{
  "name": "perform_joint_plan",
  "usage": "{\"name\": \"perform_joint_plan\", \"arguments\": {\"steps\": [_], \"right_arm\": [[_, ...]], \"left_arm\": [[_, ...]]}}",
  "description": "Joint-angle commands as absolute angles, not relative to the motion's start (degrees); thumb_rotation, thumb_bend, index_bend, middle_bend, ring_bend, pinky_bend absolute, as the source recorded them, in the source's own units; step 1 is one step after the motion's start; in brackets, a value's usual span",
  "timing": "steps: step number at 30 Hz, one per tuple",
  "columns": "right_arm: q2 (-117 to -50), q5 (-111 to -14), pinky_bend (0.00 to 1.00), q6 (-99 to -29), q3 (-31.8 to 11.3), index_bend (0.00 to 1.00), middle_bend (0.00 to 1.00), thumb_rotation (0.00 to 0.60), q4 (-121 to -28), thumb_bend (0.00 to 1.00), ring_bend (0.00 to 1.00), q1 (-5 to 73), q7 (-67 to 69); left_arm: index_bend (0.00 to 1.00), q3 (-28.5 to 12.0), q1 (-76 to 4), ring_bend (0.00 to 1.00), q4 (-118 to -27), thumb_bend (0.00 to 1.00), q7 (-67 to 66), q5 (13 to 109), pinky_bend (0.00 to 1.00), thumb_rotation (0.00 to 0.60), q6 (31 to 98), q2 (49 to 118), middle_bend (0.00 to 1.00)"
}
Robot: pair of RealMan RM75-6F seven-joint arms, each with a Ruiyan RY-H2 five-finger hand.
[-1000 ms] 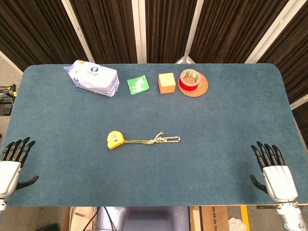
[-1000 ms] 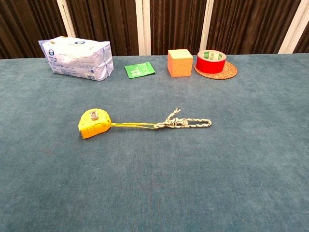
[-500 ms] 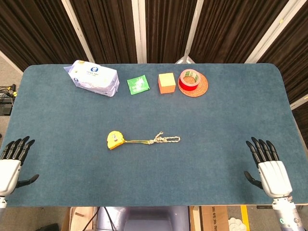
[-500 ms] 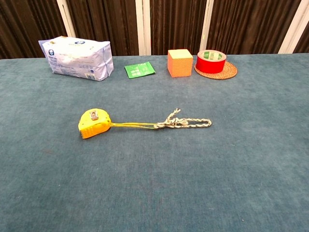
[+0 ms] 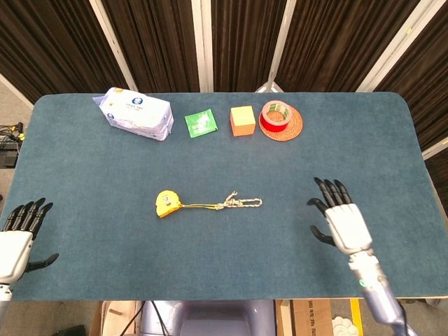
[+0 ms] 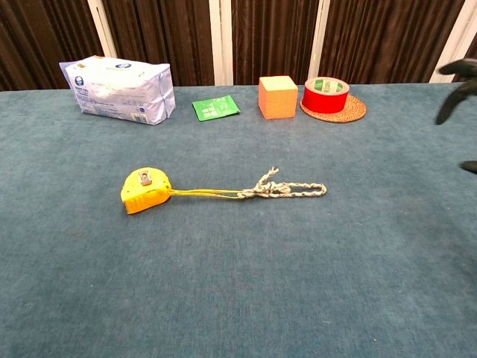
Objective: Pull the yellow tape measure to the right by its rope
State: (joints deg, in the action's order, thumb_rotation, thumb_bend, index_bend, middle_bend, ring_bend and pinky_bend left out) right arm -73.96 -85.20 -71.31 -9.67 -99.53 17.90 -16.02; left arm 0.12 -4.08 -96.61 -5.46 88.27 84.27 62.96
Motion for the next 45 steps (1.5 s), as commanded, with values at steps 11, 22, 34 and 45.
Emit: {"name": "perform_joint_plan", "arguments": {"steps": [11, 22, 34, 45], "right_arm": [[-88.2, -74.4, 0.00, -63.0, -14.2, 0.42, 0.07, 0.600, -93.4, 0.31, 0.00, 27.4, -24.5], [-98.4, -68.0, 0.00, -60.1, -15.8, 0.48, 0.08, 0.600, -83.3, 0.35, 0.00, 33.1, -28.5], [-103.8, -64.6, 0.00, -59.3, -16.5, 0.50, 0.09, 0.600, -74.1, 0.37, 0.00, 35.8, -28.1], [-105.3, -63.8, 0.00, -59.5, -16.0, 0.52, 0.10, 0.600, -71.7, 0.37, 0.00, 36.2, -26.4]], "left_arm": [[0.00, -0.1, -4.3, 0.00, -96.3, 0.00, -4.6, 87.9, 0.00, 0.600, 84.0, 62.9, 0.00], [0.00, -0.3, -4.6, 0.00, -96.3, 0.00, -3.3, 86.6, 0.00, 0.600, 83.0, 62.7, 0.00], [0.00, -0.5, -5.1, 0.00, -96.4, 0.00, -2.5, 85.6, 0.00, 0.600, 81.8, 62.6, 0.00], [0.00, -0.6, -5.5, 0.00, -96.4, 0.00, -2.8, 85.5, 0.00, 0.600, 81.2, 63.0, 0.00]]}}
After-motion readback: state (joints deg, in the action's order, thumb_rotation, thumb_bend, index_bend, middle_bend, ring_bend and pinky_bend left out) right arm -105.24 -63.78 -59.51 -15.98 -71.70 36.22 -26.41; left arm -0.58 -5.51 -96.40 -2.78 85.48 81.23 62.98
